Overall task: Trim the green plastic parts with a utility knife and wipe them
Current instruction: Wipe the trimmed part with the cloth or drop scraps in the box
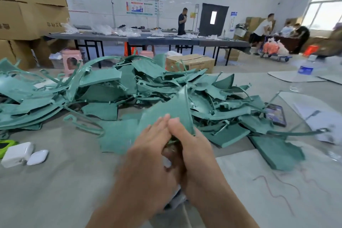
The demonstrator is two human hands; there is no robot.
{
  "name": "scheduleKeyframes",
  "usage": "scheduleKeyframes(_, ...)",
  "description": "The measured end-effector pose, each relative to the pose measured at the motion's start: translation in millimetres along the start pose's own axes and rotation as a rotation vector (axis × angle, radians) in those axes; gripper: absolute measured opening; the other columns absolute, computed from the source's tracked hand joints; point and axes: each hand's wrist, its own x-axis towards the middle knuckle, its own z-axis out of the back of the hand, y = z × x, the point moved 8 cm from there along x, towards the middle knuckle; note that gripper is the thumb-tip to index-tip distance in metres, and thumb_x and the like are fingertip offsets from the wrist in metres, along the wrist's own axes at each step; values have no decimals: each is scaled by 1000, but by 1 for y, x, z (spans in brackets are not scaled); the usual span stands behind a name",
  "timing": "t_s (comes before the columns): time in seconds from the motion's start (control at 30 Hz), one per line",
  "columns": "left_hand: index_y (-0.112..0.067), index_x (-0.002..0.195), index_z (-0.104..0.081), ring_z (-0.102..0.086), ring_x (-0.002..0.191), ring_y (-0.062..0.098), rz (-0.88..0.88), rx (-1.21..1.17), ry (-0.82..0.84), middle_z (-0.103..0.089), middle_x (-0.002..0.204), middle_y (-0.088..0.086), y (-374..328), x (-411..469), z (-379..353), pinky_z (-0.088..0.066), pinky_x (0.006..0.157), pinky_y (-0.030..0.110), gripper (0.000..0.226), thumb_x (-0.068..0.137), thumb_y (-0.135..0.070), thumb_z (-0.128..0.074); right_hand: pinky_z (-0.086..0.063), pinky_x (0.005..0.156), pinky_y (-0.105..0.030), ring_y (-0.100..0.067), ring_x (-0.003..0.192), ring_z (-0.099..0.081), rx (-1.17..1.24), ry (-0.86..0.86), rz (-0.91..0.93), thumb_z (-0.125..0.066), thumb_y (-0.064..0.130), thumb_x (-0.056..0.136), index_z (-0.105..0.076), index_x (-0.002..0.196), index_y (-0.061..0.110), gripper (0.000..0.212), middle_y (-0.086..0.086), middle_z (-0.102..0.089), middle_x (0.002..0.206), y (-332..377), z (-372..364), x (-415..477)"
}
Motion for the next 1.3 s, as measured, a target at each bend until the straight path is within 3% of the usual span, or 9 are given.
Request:
scheduleKeyframes(0.1,-48,144,-50,-21,144,-17,156,-49,-59,-32,153,-36,5,-3,1,-17,118,11,62,83,-54,-53,-62,84,-46,-36,96,-75,69,-153,-20,-63,5,95,-72,110,0,18,-20,-77,103,14,48,-8)
scheduleKeyframes(0.17,-52,149,-37,-30,142,-9,320,-154,-110,-32,153,-33,18,-5,8,-28,114,24,69,86,-50,-65,-63,69,-38,-29,90,-77,76,-119,-12,-66,5,88,-74,109,1,23,-18,-77,103,24,71,-20)
scheduleKeyframes(0.27,-35,143,-53,-61,120,12,527,-748,80,-63,130,-11,13,-9,-29,-46,109,48,73,76,-26,-83,-62,83,-41,-29,101,-75,55,-53,-8,-74,10,75,-80,104,10,30,-15,-76,114,29,98,-51)
scheduleKeyframes(0.37,-22,135,-65,-74,105,25,561,-1014,272,-76,116,3,-22,-25,-73,-61,87,43,64,71,-27,-75,-59,88,-42,-31,101,-74,63,-114,14,-74,5,75,-80,104,9,30,-19,-75,114,26,141,-92)
scheduleKeyframes(0.5,-35,106,-78,-76,96,20,434,-1000,504,-79,107,2,-94,-60,-138,-61,72,26,37,71,-27,-71,-61,84,-41,-34,104,-73,193,-319,51,-70,-2,73,-78,107,1,35,-24,-72,117,7,221,-170)
scheduleKeyframes(0.77,-36,89,-79,-74,74,13,408,-895,992,-79,85,-1,-229,-192,-287,-57,62,29,20,86,-16,-76,-61,83,-44,-35,97,-74,404,-716,23,-78,-4,65,-75,108,-7,43,-27,-72,114,-50,344,-367)
scheduleKeyframes(0.93,-19,100,-78,-76,88,32,599,-842,1418,-80,94,8,-288,-311,-357,-60,85,55,14,90,-20,-68,-62,61,-38,-31,78,-75,574,-1201,-76,-70,-2,72,-66,122,-5,50,-22,-76,105,-111,397,-497)
scheduleKeyframes(1.13,-34,121,-66,-74,91,5,620,-765,1784,-77,107,-14,-316,-421,-383,-53,63,17,34,95,-12,-60,-57,61,-35,-32,87,-71,705,-1591,-14,-67,-8,81,-68,113,4,34,-15,-78,97,-139,448,-602)
scheduleKeyframes(1.3,-38,155,-38,-44,140,13,585,-632,1764,-45,154,-10,-311,-413,-383,-37,116,38,62,98,-33,-63,-56,74,-34,-28,91,-62,784,-1703,-15,-67,8,96,-63,116,-3,23,-18,-63,115,-141,489,-643)
